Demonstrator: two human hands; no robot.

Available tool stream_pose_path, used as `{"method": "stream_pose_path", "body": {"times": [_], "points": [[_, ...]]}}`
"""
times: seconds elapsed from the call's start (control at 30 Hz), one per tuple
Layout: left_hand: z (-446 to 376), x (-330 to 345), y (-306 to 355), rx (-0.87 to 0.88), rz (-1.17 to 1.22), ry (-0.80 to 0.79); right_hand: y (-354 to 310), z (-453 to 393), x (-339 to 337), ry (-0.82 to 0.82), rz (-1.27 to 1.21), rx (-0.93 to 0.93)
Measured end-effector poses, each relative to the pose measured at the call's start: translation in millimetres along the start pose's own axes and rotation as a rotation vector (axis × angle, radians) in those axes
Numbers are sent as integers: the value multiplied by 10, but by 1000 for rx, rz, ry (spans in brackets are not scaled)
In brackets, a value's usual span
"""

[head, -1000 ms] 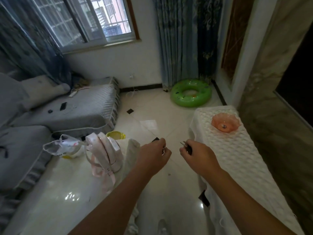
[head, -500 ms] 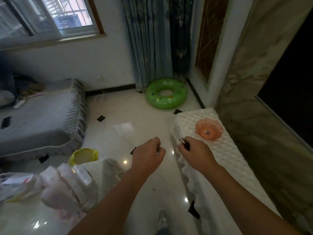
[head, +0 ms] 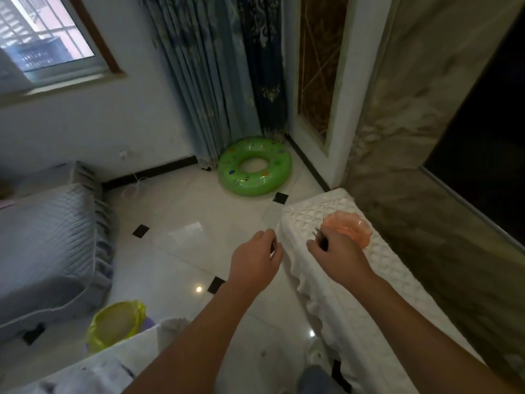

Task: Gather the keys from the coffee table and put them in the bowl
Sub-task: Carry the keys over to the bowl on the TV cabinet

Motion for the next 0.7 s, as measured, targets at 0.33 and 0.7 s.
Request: {"method": "stream_pose_path", "body": {"times": [0.33, 0.7], "points": [[-1223, 317, 132, 4, -50, -109, 343, -1193, 71, -53, -65, 42], [-2295, 705, 853, 222, -91, -185, 763, -1984, -528, 55, -103, 58]]}}
Point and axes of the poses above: each hand's wrist, its own z-axis away from the middle knuckle, its own x-axis out of the palm, y = z × x, the point moved 10 cm from there along -z, towards the middle knuckle, and after that the axes turned 5 degrees about -x, right-handed, at the moved point
